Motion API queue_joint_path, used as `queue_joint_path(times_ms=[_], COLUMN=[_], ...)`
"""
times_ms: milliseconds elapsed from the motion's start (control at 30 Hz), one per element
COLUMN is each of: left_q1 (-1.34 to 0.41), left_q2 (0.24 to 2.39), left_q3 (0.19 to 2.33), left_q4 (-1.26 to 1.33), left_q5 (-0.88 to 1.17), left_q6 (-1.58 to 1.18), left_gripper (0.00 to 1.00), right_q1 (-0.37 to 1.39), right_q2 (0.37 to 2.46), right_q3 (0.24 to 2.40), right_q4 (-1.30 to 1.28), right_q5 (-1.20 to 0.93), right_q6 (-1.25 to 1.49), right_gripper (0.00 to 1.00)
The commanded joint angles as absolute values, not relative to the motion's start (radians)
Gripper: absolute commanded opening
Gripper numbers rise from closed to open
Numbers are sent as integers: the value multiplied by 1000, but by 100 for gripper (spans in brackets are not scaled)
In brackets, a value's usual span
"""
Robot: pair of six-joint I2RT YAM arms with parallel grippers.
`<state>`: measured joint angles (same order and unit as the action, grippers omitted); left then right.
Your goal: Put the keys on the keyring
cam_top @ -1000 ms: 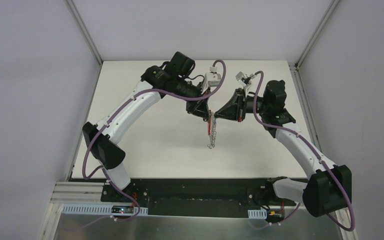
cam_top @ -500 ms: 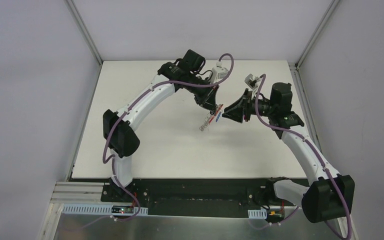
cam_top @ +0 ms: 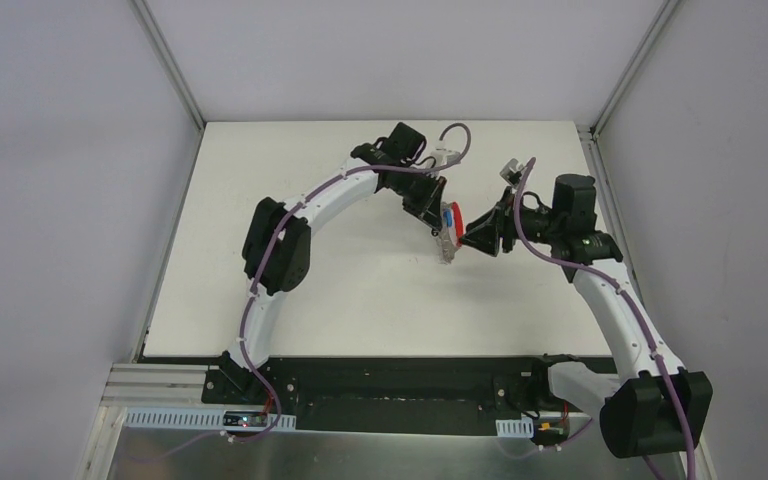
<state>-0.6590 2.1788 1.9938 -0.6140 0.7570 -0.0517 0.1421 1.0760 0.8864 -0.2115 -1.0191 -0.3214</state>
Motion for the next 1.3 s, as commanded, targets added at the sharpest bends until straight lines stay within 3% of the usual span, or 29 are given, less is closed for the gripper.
queue_joint_path(times_ms=[0,367,700,1067,1267], left_q1=[-647,-541,-501,-483,-478], left_q2=[2170,2131,2161,2067,1890], left_q3=[1897,1706,1636,1508,1417], left_q4=[-502,-505,-589,-637,-619], left_q5=[791,738,694,565,477], left_q6=[-155,-172,-111,-15,73], left_gripper=[0,0,9,33,53], right_q1=[122,104,92,70,60], right_q2=[1031,1016,1022,1016,1011], right_q3=[915,884,859,856,873], right_q4=[-291,-334,-334,-339,-351], right_q5=[-1013,-1001,-985,-971,-937], right_q6=[-406,-443,-456,-460,-456], right_gripper=[48,52,55,59,66])
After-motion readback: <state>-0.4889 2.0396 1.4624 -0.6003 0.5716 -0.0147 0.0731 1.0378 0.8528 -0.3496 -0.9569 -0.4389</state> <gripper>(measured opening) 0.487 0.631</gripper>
